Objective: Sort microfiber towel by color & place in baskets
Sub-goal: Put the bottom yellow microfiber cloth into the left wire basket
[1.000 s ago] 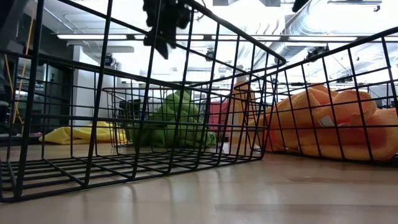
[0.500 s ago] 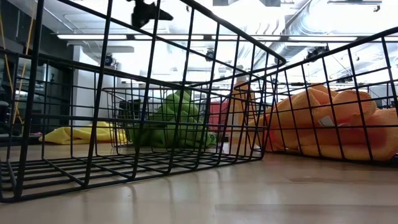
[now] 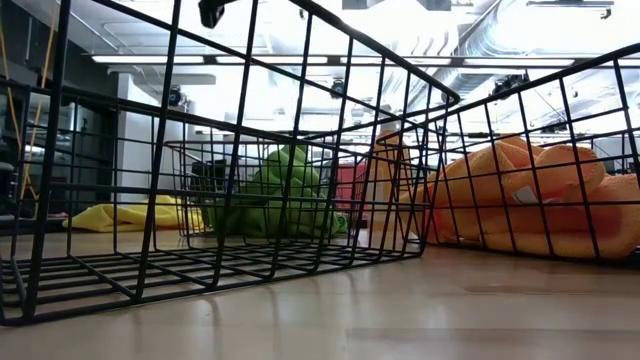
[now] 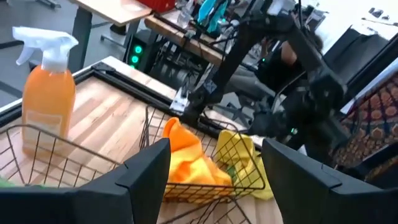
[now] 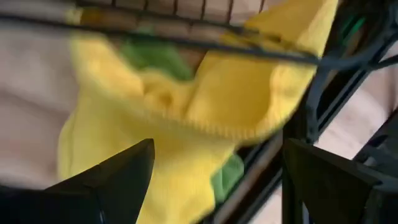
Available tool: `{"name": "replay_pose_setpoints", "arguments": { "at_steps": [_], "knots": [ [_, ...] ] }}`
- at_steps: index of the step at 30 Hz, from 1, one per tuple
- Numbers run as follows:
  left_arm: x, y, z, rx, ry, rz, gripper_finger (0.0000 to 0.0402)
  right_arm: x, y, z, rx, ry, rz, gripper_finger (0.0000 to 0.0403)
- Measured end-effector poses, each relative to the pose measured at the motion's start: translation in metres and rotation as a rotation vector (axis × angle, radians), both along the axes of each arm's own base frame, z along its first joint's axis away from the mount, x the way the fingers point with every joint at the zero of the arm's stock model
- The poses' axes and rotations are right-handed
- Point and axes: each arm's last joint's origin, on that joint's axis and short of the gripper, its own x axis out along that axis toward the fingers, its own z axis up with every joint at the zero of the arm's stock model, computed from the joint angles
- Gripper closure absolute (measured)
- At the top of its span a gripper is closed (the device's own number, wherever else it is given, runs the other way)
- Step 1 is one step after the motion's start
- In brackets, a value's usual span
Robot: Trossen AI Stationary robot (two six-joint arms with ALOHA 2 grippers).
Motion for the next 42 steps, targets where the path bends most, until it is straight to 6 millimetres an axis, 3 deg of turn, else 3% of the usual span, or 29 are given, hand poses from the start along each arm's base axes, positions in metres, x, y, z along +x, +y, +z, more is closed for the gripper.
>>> {"name": "replay_pose_setpoints", "arguments": {
  "at_steps": [6,9,11,14,15,16,20,26,29,32,37,42],
  "knots": [
    [0.001,0.0,0.002,-0.01,-0.024,0.004,0.0161,0.009,0.007,-0.026,-0.112,0.083,-0.032,0.0051],
    [0.001,0.0,0.002,-0.022,-0.023,0.006,0.0161,0.011,0.009,-0.032,-0.126,0.104,-0.029,0.0084],
    [0.001,0.0,0.002,-0.022,-0.024,0.005,0.0161,0.011,0.01,-0.032,-0.111,0.113,-0.014,0.0142],
    [0.0,0.0,0.004,-0.018,-0.043,-0.009,0.0161,0.008,0.011,-0.018,-0.098,0.085,0.008,0.0292],
    [-0.001,-0.001,0.006,-0.009,-0.06,-0.022,0.0161,0.007,0.012,-0.01,-0.101,0.056,0.022,0.0345],
    [-0.002,-0.001,0.009,0.002,-0.085,-0.035,0.0161,0.005,0.012,0.0,-0.098,0.024,0.04,0.0373],
    [-0.014,-0.002,0.024,0.021,-0.185,-0.05,0.0161,-0.001,0.011,0.051,-0.012,-0.083,0.078,0.0387],
    [-0.038,0.001,0.054,0.072,-0.433,-0.017,0.0161,-0.013,-0.018,0.173,0.186,-0.618,0.243,0.0397],
    [-0.049,0.002,0.067,0.1,-0.56,-0.003,0.0161,-0.019,-0.045,0.232,0.064,-0.995,0.327,0.04],
    [-0.058,0.001,0.075,0.118,-0.63,0.002,0.0161,-0.014,-0.067,0.276,-0.152,-1.275,0.437,0.0401],
    [-0.065,0.001,0.078,0.128,-0.65,-0.005,0.0161,0.015,-0.09,0.318,-0.4,-1.521,0.658,0.0402],
    [-0.068,0.0,0.079,0.129,-0.66,-0.005,0.0161,0.065,-0.1,0.325,-0.408,-1.664,0.863,0.0402]
  ]
}}
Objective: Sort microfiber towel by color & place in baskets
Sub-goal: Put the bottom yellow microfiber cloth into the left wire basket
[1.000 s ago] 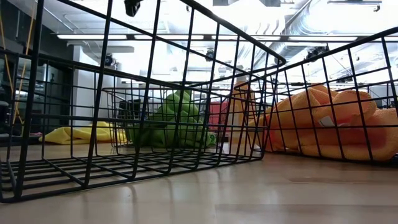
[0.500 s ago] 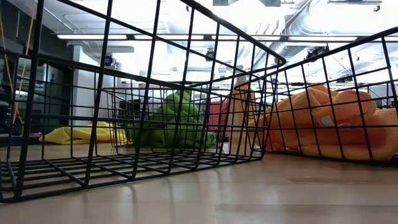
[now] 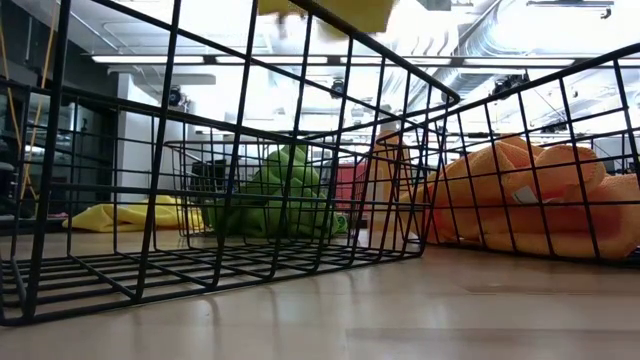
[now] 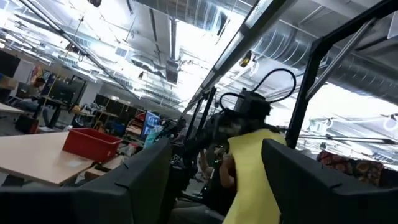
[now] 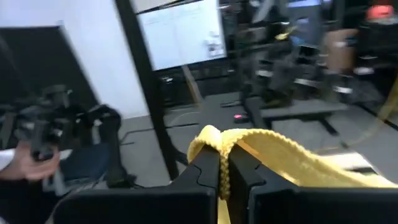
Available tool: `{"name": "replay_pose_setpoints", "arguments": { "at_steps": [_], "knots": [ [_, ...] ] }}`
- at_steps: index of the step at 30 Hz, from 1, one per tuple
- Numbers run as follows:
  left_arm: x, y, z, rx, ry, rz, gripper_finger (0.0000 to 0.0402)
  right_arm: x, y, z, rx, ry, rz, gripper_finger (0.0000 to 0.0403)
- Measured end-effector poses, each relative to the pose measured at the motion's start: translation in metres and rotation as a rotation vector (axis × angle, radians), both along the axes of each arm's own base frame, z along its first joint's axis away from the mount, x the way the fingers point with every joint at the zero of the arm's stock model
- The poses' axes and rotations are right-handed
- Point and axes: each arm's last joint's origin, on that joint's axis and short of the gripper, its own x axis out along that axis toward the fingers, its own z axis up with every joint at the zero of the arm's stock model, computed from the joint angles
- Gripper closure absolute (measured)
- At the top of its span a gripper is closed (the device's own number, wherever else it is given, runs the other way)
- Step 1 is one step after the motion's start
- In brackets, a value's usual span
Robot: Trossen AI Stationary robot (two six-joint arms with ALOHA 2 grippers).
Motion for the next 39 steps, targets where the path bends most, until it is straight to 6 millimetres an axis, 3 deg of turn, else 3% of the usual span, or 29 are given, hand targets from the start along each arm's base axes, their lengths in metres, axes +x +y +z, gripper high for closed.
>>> {"name": "replay_pose_setpoints", "arguments": {
  "at_steps": [9,15,21,31,36,39],
  "knots": [
    [-0.028,-0.006,0.012,0.04,-0.095,0.012,0.0161,0.079,0.01,-0.047,0.014,0.184,0.149,0.0402],
    [-0.047,-0.01,0.017,0.081,-0.151,0.034,0.0161,0.114,0.012,-0.085,0.014,0.371,0.123,0.0403],
    [-0.052,-0.011,0.018,0.084,-0.159,0.035,0.0161,0.147,0.002,-0.116,0.005,0.477,0.064,0.0403],
    [-0.05,-0.011,0.016,0.102,-0.137,0.049,0.0161,0.171,-0.024,-0.142,-0.018,0.571,-0.06,0.0403],
    [-0.049,-0.01,0.015,0.098,-0.115,0.048,0.0161,0.171,-0.021,-0.167,-0.032,0.766,-0.067,0.0397],
    [-0.049,-0.01,0.015,0.099,-0.116,0.048,0.0161,0.17,-0.021,-0.186,-0.024,0.933,0.004,0.0366]
  ]
}}
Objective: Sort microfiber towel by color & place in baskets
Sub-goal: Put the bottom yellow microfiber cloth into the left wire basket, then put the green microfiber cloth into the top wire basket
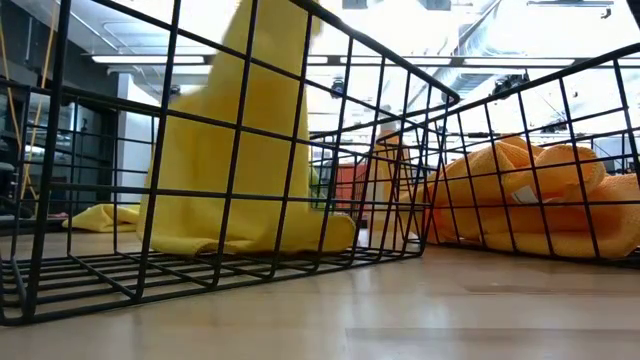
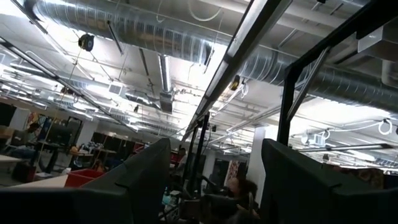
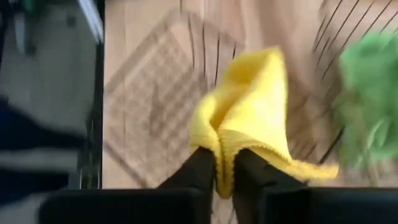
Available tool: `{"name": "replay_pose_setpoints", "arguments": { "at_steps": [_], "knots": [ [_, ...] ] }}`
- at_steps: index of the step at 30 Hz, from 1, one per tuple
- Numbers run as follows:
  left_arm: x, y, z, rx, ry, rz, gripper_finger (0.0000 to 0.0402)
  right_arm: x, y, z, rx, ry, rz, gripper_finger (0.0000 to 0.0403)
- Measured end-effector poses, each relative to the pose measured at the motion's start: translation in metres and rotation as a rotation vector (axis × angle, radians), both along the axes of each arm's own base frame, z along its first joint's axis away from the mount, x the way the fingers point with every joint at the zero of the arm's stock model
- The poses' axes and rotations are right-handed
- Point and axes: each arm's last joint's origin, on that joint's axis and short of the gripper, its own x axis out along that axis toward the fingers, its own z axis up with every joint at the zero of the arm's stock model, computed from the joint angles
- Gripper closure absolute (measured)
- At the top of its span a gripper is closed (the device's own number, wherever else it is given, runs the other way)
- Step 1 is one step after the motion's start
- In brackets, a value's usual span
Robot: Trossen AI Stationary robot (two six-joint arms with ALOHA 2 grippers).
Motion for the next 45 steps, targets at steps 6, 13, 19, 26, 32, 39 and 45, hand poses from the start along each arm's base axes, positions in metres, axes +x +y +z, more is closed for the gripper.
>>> {"name": "replay_pose_setpoints", "arguments": {
  "at_steps": [6,13,19,26,32,39,45],
  "knots": [
    [0.005,0.002,-0.001,-0.012,0.011,0.015,0.0161,0.015,-0.002,-0.027,0.077,0.103,0.125,0.0252],
    [0.013,0.003,-0.004,-0.024,0.034,0.012,0.0161,0.016,0.0,-0.039,0.098,0.173,0.278,0.0131],
    [0.022,0.006,-0.006,-0.047,0.049,0.036,0.0161,-0.011,-0.005,-0.028,0.102,0.332,0.284,0.0084],
    [0.029,0.008,-0.008,-0.06,0.069,0.032,0.0161,-0.057,0.015,-0.027,0.082,0.413,0.192,0.008],
    [0.032,0.008,-0.01,-0.074,0.081,0.02,0.0161,-0.128,0.054,-0.053,0.216,0.499,0.011,0.008],
    [0.033,0.008,-0.012,-0.079,0.104,0.019,0.0161,-0.205,0.113,-0.103,0.388,0.603,-0.301,0.008],
    [0.037,0.009,-0.013,-0.084,0.116,0.024,0.0161,-0.242,0.14,-0.152,0.328,0.782,-0.409,0.008]
  ]
}}
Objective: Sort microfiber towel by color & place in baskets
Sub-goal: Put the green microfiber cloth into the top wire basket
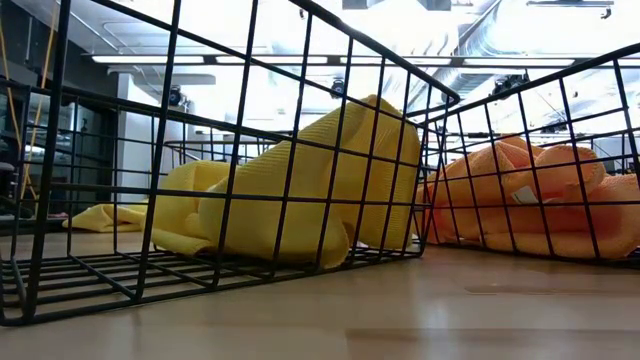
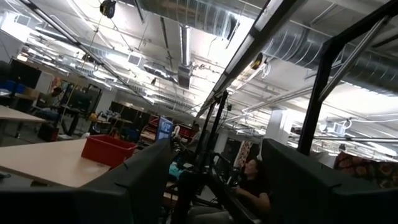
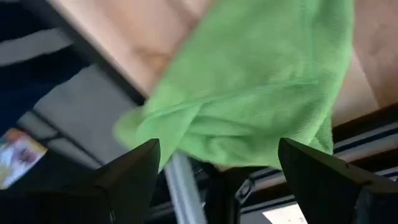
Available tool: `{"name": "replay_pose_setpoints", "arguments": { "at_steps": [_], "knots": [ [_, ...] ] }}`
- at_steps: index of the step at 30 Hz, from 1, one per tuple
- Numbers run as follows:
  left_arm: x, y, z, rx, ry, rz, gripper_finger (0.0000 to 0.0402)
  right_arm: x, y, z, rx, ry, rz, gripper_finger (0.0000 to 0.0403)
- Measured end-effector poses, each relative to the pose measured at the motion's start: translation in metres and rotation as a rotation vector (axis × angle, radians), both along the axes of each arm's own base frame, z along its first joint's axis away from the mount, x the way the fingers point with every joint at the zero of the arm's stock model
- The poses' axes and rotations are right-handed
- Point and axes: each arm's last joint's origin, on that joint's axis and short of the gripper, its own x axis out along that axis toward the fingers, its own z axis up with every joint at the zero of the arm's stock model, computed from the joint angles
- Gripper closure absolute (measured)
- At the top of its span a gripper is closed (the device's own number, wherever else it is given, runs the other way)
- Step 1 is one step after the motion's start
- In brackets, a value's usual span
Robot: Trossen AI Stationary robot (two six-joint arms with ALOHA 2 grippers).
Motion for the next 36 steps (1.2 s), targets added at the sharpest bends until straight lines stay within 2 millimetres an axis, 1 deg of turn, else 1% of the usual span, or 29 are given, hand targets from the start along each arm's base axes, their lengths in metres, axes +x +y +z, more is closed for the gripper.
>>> {"name": "replay_pose_setpoints", "arguments": {
  "at_steps": [6,11,17,19,20,21,23,25,26,27,30,31,34,36],
  "knots": [
    [0.004,0.001,-0.001,-0.006,0.009,0.009,0.0161,-0.003,0.001,-0.035,-0.131,0.104,-0.072,0.008],
    [0.008,0.002,-0.003,-0.025,0.02,0.001,0.0161,-0.001,0.004,-0.06,-0.216,0.163,-0.075,0.008],
    [0.008,0.002,-0.003,-0.028,0.019,0.0,0.0161,0.004,0.012,-0.086,-0.247,0.22,-0.071,0.0084],
    [0.008,0.002,-0.003,-0.028,0.012,0.0,0.0161,0.006,0.016,-0.091,-0.226,0.226,-0.056,0.0104],
    [0.008,0.002,-0.002,-0.026,0.004,0.0,0.0161,0.007,0.017,-0.092,-0.211,0.221,-0.05,0.0123],
    [0.007,0.002,-0.001,-0.023,-0.007,0.0,0.0161,0.008,0.019,-0.093,-0.197,0.214,-0.047,0.0149],
    [0.005,0.002,0.002,-0.016,-0.039,0.001,0.0161,0.009,0.02,-0.09,-0.18,0.2,-0.045,0.0227],
    [0.004,0.001,0.004,-0.009,-0.058,0.002,0.0161,0.012,0.023,-0.079,-0.155,0.164,-0.028,0.0329],
    [0.004,0.001,0.004,-0.007,-0.067,0.002,0.0161,0.014,0.026,-0.07,-0.13,0.131,-0.011,0.0366],
    [0.004,0.001,0.005,-0.006,-0.071,0.002,0.0161,0.016,0.028,-0.06,-0.099,0.096,0.011,0.0379],
    [0.003,0.001,0.005,0.009,-0.069,0.01,0.0161,0.02,0.032,-0.025,-0.019,0.015,0.045,0.0372],
    [0.003,0.001,0.005,0.01,-0.069,0.011,0.0161,0.023,0.031,-0.012,0.006,-0.026,0.055,0.0376],
    [0.004,0.001,0.005,0.01,-0.068,0.011,0.0161,0.031,0.026,0.043,0.107,-0.229,0.102,0.0396],
    [0.003,0.001,0.005,0.012,-0.068,0.012,0.0161,0.036,0.015,0.082,0.153,-0.396,0.119,0.0391]
  ]
}}
